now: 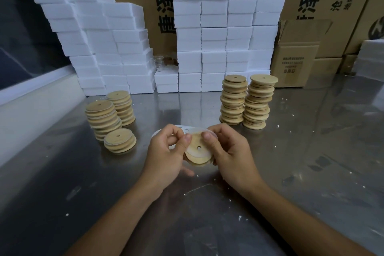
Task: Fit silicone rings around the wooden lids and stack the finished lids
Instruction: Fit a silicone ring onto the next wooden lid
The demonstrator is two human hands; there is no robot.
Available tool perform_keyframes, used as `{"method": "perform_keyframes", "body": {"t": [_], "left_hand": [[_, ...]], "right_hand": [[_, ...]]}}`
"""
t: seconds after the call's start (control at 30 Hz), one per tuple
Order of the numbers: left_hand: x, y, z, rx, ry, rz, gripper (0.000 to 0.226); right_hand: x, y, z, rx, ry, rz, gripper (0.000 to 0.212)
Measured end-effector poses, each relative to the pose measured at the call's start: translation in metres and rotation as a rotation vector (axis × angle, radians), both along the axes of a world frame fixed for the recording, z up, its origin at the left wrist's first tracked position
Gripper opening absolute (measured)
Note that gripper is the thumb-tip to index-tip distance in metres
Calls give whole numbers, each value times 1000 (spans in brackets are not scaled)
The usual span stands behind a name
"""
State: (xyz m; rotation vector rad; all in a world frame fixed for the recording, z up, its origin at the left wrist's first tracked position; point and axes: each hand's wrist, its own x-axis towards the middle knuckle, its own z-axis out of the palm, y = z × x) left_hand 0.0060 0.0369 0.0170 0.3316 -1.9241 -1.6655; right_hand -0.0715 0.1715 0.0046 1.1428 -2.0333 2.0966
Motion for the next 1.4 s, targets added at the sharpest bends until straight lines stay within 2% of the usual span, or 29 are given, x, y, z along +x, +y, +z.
{"method": "perform_keyframes", "body": {"t": [0.2, 0.53, 0.93, 1.23, 1.4], "left_hand": [[1, 2, 3, 16, 43, 44, 20], [1, -4, 5, 11, 88, 4, 18], [5, -11, 11, 165, 36, -60, 12], [7, -11, 13, 179, 18, -53, 15], [7, -11, 15, 308, 36, -52, 14]], "right_hand": [[1, 1, 2, 13, 0, -59, 14], [3, 1, 8, -107, -229, 20, 12], [2, 7, 16, -119, -414, 73, 11], [3, 9, 20, -91, -444, 65, 13], [0, 9, 18, -128, -515, 89, 8]]}}
